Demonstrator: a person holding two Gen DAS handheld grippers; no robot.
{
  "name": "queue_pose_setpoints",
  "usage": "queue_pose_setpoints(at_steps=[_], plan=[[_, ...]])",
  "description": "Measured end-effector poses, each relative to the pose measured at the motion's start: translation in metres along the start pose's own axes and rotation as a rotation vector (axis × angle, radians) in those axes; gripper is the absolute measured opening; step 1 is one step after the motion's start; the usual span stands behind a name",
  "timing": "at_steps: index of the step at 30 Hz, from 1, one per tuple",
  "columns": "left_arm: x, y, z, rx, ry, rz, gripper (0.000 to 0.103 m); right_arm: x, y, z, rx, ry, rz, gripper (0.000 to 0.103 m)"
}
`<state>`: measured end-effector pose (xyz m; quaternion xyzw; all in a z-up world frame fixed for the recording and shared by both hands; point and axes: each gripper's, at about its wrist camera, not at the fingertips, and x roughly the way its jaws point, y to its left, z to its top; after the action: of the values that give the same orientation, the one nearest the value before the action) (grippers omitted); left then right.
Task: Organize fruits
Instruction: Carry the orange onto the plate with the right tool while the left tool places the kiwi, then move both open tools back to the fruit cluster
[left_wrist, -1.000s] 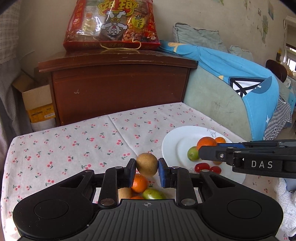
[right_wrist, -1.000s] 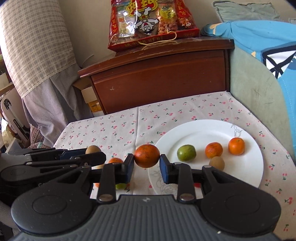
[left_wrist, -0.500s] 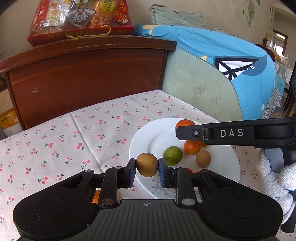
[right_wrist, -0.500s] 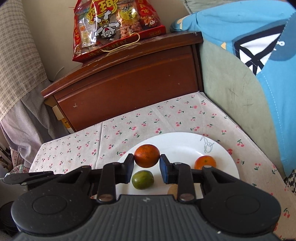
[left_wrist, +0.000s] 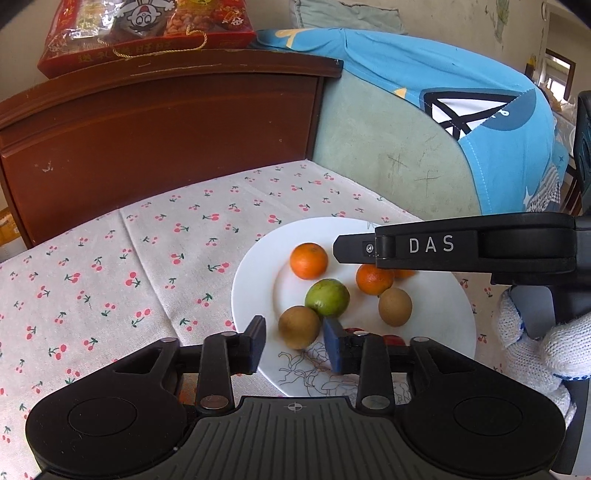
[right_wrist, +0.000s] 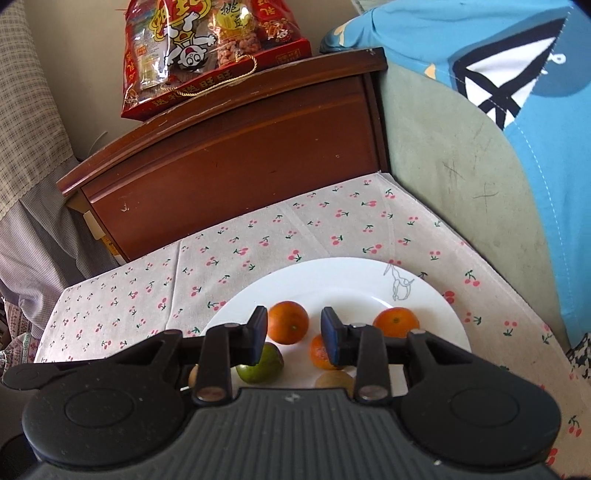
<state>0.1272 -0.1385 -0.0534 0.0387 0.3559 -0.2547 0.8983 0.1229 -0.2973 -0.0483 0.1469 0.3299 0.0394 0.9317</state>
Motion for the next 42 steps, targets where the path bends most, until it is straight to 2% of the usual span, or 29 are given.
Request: queue_pose_setpoints(at_steps=[3, 5, 10, 17, 20, 33, 39, 42], plan=[[-0.006, -0.001, 0.002, -0.004, -0.013, 0.002, 0.052, -0.004, 0.0, 0.002, 0.008, -0.015, 0.005, 0.034], [-0.01, -0.002, 0.005, -0.016, -0.009, 0.021, 0.067, -0.007, 0.001, 0.004, 0.011, -0.029, 0.008, 0.034], [-0.021, -0.002, 0.006, -0.014, -0.012, 0.034, 0.073, -0.013, 0.003, 0.006, 0.026, -0.044, 0.015, 0.038], [-0.039, 0.0, 0.003, -0.018, -0.013, 0.052, 0.074, -0.026, 0.007, -0.002, 0.046, -0.045, 0.018, 0.04], [-0.051, 0.003, 0.001, -0.014, -0.022, 0.083, 0.074, -0.032, 0.013, -0.007, 0.035, -0.05, 0.021, 0.041], [-0.103, 0.054, -0.016, -0.213, -0.041, 0.209, 0.074, -0.057, 0.042, -0.038, -0.002, -0.039, 0.085, 0.041], [-0.111, 0.067, -0.032, -0.26, -0.013, 0.273, 0.074, -0.059, 0.058, -0.056, -0.039, -0.006, 0.125, 0.041], [-0.113, 0.072, -0.041, -0.272, -0.002, 0.276, 0.074, -0.059, 0.067, -0.065, -0.078, 0.006, 0.144, 0.041]])
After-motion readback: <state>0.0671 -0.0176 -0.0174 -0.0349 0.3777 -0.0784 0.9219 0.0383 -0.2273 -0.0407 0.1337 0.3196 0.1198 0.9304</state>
